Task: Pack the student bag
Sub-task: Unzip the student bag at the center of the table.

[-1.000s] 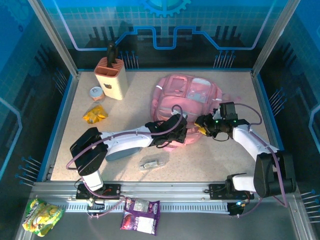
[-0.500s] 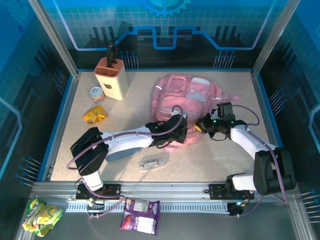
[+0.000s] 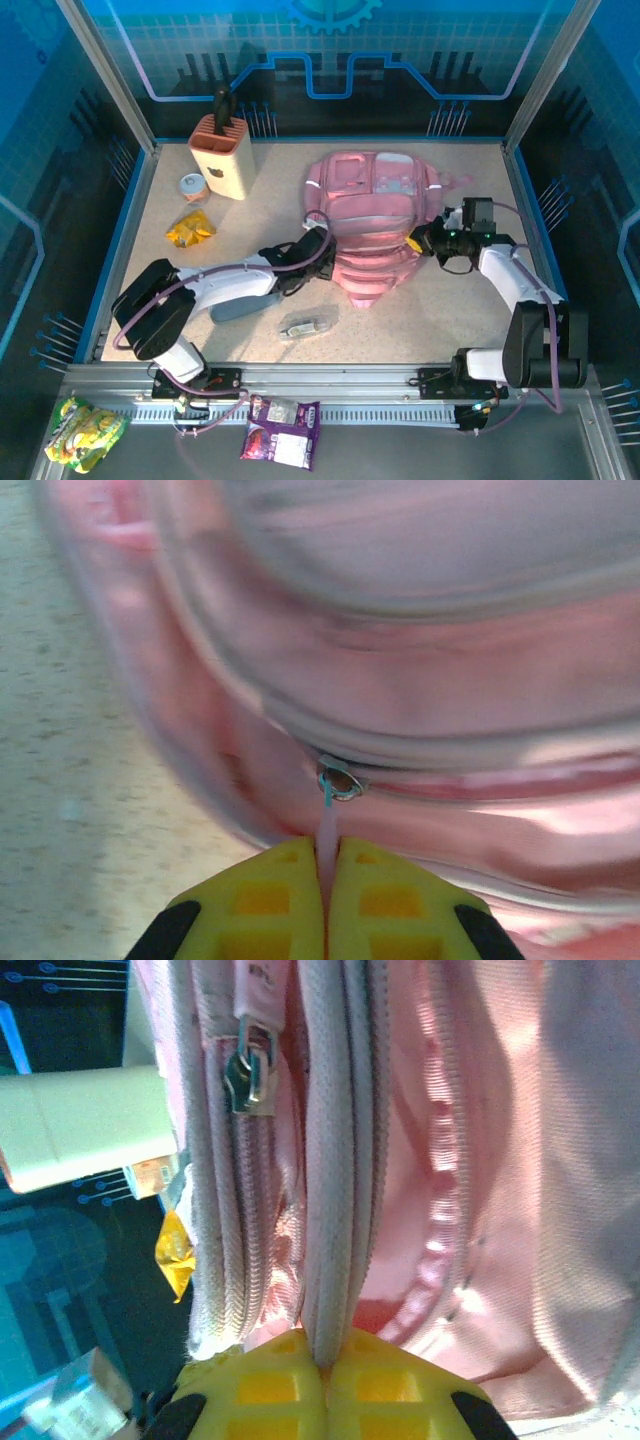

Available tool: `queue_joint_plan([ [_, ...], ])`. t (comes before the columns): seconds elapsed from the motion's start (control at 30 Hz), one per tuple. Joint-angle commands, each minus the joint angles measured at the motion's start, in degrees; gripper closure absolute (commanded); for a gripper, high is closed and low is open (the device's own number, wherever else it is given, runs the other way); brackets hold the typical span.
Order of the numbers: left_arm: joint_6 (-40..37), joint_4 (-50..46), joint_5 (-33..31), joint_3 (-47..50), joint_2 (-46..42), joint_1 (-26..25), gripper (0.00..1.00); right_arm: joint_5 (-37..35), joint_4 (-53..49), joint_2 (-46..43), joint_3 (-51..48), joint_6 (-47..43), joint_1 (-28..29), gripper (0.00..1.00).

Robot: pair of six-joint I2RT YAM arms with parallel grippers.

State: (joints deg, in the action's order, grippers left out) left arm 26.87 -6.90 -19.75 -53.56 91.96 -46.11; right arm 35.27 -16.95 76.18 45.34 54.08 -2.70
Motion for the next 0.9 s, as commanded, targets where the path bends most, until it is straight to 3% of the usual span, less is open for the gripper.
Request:
queue_joint_plan([
  [0.0,-0.6,-0.6,-1.0,1.3,-2.2,2.5,1.0,-0.6,3.0,2.3,4.7,-2.5,-2.0,1.0],
  [0.2,1.5,3.6,6.9,-0.5,0.1,0.1,1.0,1.4,5.5,10.4,13.1,-2.5,-1.4,0.97],
  [0.37,1.9,3.7,6.0,-7.3,4.6,-5.2,1.0,-0.7,4.8,11.0,13.1,-3.8,1.6,0.64],
  [0.5,2.0,4.2,6.2,-11.4,7.3,-7.4,1.0,-2.2,6.2,8.8,8.4,-2.7,4.3,0.54],
  [0.73,1.8,2.9,5.1,-13.6,8.4,-7.5,1.0,-8.3,11.6,5.3,1.1,1.3,11.6,0.54],
  [0.87,1.7,2.1,4.3,-13.0,8.3,-7.5,1.0,-10.8,13.4,7.9,1.8,1.9,13.9,0.6],
])
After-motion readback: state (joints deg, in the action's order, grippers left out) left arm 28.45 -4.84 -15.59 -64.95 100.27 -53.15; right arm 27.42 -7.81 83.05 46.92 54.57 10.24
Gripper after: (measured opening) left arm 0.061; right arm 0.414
